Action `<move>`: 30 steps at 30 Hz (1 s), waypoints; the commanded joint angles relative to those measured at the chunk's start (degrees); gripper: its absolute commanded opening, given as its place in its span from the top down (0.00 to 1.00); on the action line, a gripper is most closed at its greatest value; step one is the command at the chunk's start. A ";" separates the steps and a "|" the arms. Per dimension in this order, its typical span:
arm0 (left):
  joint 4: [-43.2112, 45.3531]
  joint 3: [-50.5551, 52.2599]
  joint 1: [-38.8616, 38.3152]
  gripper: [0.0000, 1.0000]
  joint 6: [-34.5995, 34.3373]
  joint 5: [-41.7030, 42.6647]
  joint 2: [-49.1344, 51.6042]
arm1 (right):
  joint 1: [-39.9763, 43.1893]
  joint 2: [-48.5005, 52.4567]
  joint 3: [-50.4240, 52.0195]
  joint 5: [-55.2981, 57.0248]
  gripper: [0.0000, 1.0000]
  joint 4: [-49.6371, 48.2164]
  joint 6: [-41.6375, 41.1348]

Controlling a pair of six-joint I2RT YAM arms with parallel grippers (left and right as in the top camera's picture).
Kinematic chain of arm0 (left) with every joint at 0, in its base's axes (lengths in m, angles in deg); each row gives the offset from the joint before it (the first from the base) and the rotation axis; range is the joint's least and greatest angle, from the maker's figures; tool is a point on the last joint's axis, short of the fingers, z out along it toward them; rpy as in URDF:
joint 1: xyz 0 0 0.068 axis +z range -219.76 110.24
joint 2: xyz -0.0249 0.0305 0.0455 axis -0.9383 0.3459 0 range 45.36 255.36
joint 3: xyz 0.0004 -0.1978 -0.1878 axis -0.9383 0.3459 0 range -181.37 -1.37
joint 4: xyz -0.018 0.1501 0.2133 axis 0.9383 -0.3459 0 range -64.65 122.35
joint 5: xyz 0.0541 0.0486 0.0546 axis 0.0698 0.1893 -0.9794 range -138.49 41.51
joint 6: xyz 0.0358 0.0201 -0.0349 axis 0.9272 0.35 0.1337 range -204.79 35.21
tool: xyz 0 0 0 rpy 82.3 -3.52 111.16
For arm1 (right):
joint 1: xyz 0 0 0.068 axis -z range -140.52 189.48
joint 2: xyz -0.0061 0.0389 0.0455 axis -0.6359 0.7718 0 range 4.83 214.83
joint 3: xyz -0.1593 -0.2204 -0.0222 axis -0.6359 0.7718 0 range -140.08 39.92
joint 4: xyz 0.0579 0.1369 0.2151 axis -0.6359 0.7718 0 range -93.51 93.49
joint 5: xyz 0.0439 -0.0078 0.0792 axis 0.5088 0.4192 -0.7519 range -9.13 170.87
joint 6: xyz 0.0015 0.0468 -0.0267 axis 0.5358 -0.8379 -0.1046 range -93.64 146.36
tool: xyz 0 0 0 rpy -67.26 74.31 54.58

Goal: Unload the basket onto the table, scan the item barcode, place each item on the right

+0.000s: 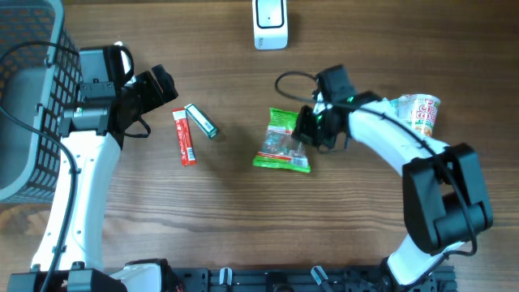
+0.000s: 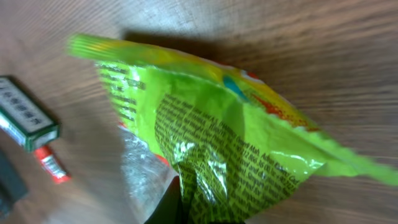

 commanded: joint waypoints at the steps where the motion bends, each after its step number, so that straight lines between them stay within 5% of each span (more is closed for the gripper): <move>1: 0.15 -0.17 0.22 0.00 0.35 -0.37 0.17 | -2.80 -0.98 1.55 7.78 0.83 -1.22 -3.96; 3: 0.15 -0.17 0.22 0.00 0.35 -0.37 0.17 | -2.89 -1.31 1.20 8.35 0.68 -1.20 -0.61; 12: 0.15 -0.17 0.22 0.00 0.35 -0.37 0.17 | -1.36 -1.51 0.66 8.76 0.51 -0.22 -0.76; 18: 0.15 -0.17 0.22 0.00 0.33 -0.37 0.17 | -1.51 1.29 3.02 8.98 0.52 -1.99 -3.30; 21: 0.15 -0.17 0.22 0.00 0.33 -0.37 0.17 | -1.49 1.29 3.10 8.98 0.69 -2.10 -2.10; 23: 0.15 -0.17 0.22 0.00 0.33 -0.37 0.17 | -1.36 0.50 2.43 8.98 0.69 -1.53 -1.60; 30: 0.15 -0.17 0.22 0.00 0.35 -0.37 0.17 | -1.07 -5.73 0.98 10.58 0.40 1.38 0.59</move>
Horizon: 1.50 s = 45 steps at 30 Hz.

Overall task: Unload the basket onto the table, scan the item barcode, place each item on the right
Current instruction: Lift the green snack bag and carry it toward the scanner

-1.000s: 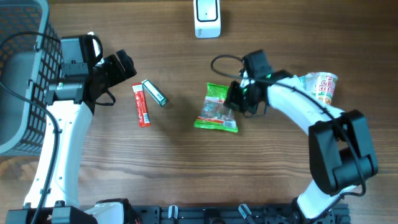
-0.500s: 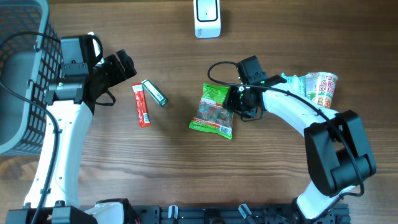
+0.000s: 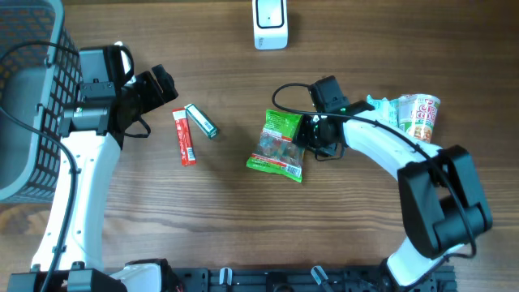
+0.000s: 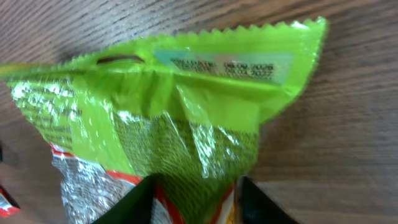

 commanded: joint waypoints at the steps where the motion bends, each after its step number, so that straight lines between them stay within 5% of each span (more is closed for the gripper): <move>1: 0.15 -0.17 0.22 0.00 0.33 -0.35 0.17 | 0.28 -5.29 -1.27 3.37 0.35 1.14 1.01; 14: 0.15 -0.17 0.22 0.00 0.31 -0.35 0.17 | -0.46 0.94 3.87 3.98 0.40 -5.62 -3.06; 21: 0.15 -0.17 0.22 0.00 0.31 -0.35 0.17 | -0.76 2.84 4.04 4.00 0.76 -7.23 -3.08; 29: 0.15 -0.17 0.22 0.00 0.31 -0.35 0.17 | -0.76 2.73 4.13 3.96 0.60 -3.82 -6.12; 31: 0.15 -0.17 0.22 0.00 0.33 -0.35 0.17 | -0.81 2.73 4.50 4.00 0.75 -4.07 -6.86; 32: 0.15 -0.17 0.22 0.00 0.31 -0.35 0.17 | -0.81 2.73 4.57 3.96 0.96 -4.13 -7.23; 33: 0.15 -0.17 0.22 0.00 0.31 -0.35 0.17 | -0.79 2.69 4.52 3.98 0.96 -4.31 -6.93; 39: 0.15 -0.17 0.22 0.00 0.33 -0.35 0.17 | 2.82 -6.36 0.72 2.05 0.96 3.93 -1.29; 45: 0.15 -0.17 0.22 0.00 0.31 -0.35 0.17 | 8.66 -21.33 0.63 -12.48 0.96 8.37 1.77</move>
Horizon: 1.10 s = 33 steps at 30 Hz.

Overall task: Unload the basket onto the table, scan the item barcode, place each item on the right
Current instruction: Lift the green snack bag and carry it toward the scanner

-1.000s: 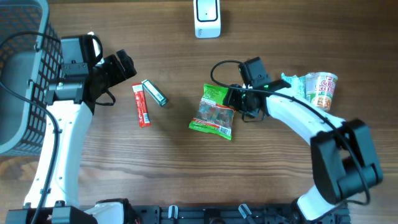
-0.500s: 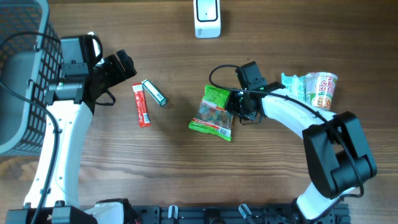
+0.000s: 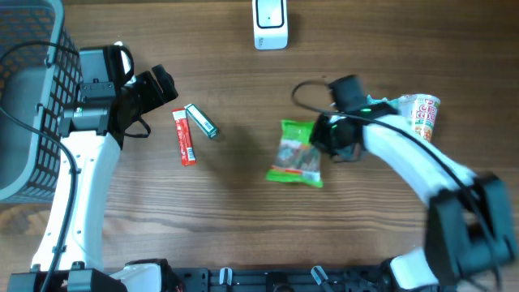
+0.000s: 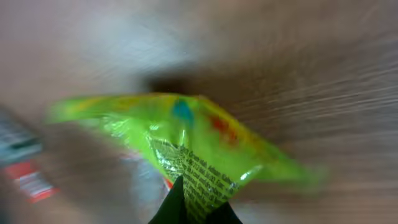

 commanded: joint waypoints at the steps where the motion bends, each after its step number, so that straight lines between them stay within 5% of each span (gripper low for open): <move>1: 0.15 -0.17 0.20 0.00 0.33 -0.37 0.17 | 3.32 -11.17 -1.29 -11.13 0.96 2.27 2.47; 7: 0.15 -0.17 0.20 0.00 0.33 -0.37 0.17 | 3.56 -17.11 -1.29 -19.54 0.96 2.32 1.33; 19: 0.15 -0.17 0.20 0.00 0.33 -0.37 0.17 | 3.54 -17.62 -1.25 -20.20 0.96 -0.70 -24.83; 33: 0.15 -0.17 0.20 0.00 0.33 -0.37 0.17 | 3.54 -21.35 -1.25 -25.22 0.96 -8.31 -37.24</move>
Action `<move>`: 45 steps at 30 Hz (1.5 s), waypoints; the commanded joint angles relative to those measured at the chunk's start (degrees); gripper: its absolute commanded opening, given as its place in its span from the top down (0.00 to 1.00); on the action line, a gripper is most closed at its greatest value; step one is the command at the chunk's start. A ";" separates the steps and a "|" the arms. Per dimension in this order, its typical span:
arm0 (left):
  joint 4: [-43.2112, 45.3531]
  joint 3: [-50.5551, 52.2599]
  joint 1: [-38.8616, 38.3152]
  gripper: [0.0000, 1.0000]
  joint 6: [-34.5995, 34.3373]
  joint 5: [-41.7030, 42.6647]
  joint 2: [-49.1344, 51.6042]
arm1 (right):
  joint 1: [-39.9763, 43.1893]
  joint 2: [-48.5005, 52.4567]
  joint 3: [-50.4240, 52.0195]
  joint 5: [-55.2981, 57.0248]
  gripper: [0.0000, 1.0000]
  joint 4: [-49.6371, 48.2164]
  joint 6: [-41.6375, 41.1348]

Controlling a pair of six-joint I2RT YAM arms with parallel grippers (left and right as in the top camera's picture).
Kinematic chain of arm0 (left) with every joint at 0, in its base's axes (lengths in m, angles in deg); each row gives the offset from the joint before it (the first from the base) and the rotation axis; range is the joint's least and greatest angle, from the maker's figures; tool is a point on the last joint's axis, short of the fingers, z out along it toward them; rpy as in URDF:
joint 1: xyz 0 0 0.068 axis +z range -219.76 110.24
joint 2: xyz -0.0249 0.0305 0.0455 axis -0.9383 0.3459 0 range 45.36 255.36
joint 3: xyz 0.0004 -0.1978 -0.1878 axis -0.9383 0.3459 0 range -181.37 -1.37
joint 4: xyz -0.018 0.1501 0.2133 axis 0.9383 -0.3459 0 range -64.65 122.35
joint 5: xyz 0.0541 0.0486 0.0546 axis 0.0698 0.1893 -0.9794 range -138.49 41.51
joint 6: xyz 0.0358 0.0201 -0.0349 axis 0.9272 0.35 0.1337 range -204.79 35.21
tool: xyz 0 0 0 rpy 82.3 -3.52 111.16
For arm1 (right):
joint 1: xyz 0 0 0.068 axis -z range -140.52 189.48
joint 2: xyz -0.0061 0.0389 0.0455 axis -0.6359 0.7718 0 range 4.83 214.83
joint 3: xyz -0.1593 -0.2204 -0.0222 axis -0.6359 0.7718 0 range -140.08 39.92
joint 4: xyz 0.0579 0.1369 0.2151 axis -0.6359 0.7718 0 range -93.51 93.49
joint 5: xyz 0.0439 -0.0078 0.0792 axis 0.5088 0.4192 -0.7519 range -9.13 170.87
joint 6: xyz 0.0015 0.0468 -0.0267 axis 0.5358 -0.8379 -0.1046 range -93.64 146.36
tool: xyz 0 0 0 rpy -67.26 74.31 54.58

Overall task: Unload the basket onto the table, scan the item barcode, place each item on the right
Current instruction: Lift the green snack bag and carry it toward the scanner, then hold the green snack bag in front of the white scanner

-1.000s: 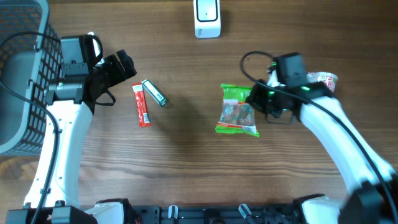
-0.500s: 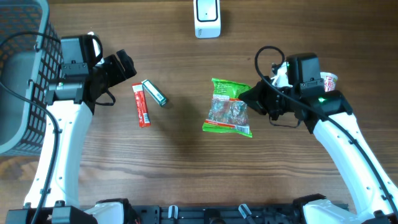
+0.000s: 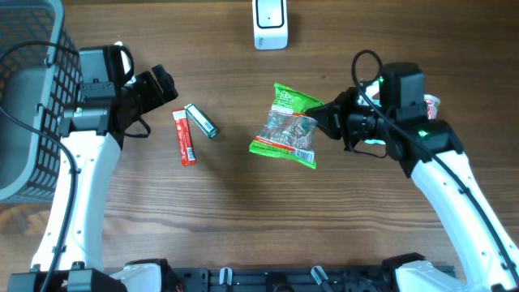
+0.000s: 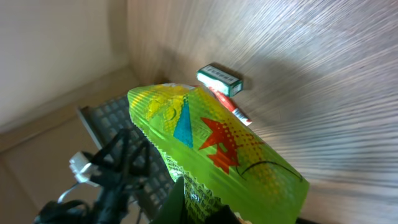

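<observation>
A green snack bag (image 3: 285, 126) hangs above the middle of the table with its barcode side facing up in the overhead view. My right gripper (image 3: 323, 120) is shut on the bag's right edge. In the right wrist view the bag (image 4: 214, 149) fills the centre, pinched between my right gripper (image 4: 199, 210) at the bottom edge. The white scanner (image 3: 270, 23) stands at the table's far edge, above and slightly left of the bag. My left gripper (image 3: 156, 85) hovers at the left with nothing in it; its jaws cannot be made out.
A red stick pack (image 3: 185, 136) and a small green box (image 3: 201, 120) lie left of the bag. A grey basket (image 3: 24, 97) stands at the far left. A cup noodle (image 3: 430, 103) peeks out behind my right arm.
The bag was lower and nearer the table's front right; now it is held higher and farther back, barcode side up. My right wrist has turned and faces left across the table.
My right gripper first pinched the bag's right side at mid-table. Then its fingers stood apart around the bag's top edge. Then it was shut on the bag, shifted right and nearer. Now it holds the bag up below the scanner. The left arm stayed still.
</observation>
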 commanded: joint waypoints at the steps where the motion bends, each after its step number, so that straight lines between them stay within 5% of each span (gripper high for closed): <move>1: 0.15 -0.17 0.22 0.00 0.35 -0.37 0.17 | -0.15 -3.32 -1.11 -2.75 0.96 -0.94 -4.50; 18: 0.15 -0.17 0.22 0.00 0.35 -0.37 0.17 | -0.63 -4.35 -1.11 8.07 0.96 -2.62 0.35; 27: 0.15 -0.17 0.22 0.00 0.33 -0.37 0.17 | -6.03 -4.13 -1.11 23.19 0.96 -5.44 31.10; 31: 0.15 -0.17 0.22 0.00 0.35 -0.37 0.17 | -6.03 -4.46 -1.11 18.03 0.96 -2.21 30.53; 39: 0.15 -0.17 0.22 0.00 0.35 -0.37 0.17 | -6.40 -4.31 -2.47 10.71 0.96 -7.69 54.75; 45: 0.15 -0.17 0.22 0.00 0.33 -0.37 0.17 | -6.43 2.36 -19.23 5.86 0.96 5.73 67.36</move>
